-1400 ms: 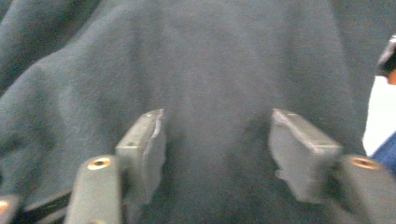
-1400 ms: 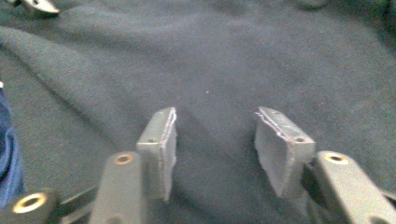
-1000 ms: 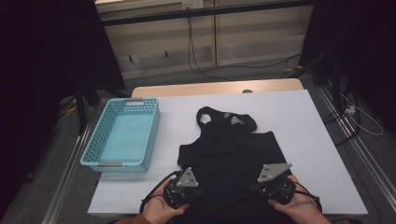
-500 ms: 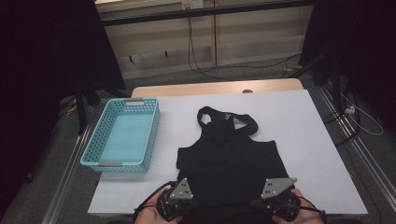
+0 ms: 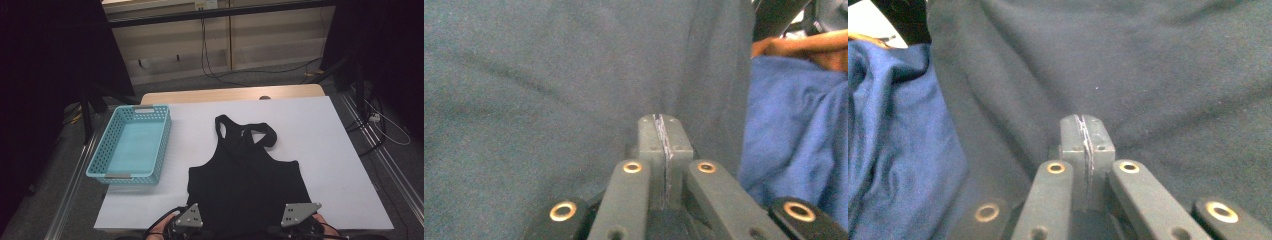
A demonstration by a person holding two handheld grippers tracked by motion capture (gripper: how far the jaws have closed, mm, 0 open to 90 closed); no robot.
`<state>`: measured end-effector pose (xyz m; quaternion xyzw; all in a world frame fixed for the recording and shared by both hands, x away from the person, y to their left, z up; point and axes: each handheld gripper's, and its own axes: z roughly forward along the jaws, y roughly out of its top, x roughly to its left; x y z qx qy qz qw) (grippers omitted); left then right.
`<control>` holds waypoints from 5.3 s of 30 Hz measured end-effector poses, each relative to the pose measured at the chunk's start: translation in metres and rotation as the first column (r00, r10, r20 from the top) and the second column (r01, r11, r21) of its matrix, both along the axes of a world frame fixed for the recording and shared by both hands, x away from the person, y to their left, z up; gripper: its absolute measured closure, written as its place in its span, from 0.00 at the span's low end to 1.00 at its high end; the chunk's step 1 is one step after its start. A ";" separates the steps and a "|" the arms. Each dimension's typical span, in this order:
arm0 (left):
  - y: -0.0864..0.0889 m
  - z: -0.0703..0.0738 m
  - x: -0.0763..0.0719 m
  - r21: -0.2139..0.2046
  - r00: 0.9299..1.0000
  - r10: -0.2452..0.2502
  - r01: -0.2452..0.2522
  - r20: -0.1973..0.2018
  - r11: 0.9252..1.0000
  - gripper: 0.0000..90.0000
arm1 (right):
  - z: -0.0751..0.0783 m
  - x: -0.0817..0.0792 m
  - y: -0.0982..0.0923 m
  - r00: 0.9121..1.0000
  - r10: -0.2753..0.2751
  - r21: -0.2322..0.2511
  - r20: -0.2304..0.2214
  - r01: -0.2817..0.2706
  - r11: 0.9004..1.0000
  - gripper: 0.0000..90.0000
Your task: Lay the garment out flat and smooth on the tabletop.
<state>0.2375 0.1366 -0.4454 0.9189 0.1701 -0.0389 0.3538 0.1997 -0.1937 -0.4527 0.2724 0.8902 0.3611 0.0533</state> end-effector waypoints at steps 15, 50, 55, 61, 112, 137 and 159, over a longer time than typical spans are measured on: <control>0.003 0.004 0.050 -0.058 0.976 0.196 -0.191 0.095 0.980 0.41 | 0.014 0.047 -0.028 0.979 -0.178 0.056 0.099 0.173 0.983 0.57; 0.010 -0.003 0.074 0.006 0.964 0.234 -0.237 0.123 0.972 0.67 | 0.003 0.055 -0.048 0.994 -0.098 -0.082 0.049 0.102 0.991 0.66; 0.006 -0.002 0.058 0.011 0.972 0.185 -0.188 0.142 0.982 0.59 | 0.001 0.051 -0.042 0.994 -0.068 -0.124 0.081 0.078 0.989 0.84; 0.002 -0.007 0.056 0.043 0.972 0.162 -0.171 0.170 0.984 0.53 | 0.002 0.049 -0.040 0.992 -0.078 -0.151 0.098 0.092 0.984 1.00; -0.003 0.009 0.088 -0.127 0.946 0.301 -0.287 0.116 0.949 0.28 | 0.029 0.105 -0.045 0.962 -0.218 0.041 0.167 0.214 0.976 0.64; -0.003 0.000 0.099 -0.131 0.929 0.326 -0.306 0.174 0.943 0.15 | 0.020 0.293 -0.039 0.884 -0.432 0.001 0.178 0.439 0.899 0.87; 0.000 0.001 0.100 -0.132 0.926 0.337 -0.317 0.172 0.939 0.15 | 0.010 0.313 -0.037 0.878 -0.457 -0.004 0.141 0.462 0.887 0.98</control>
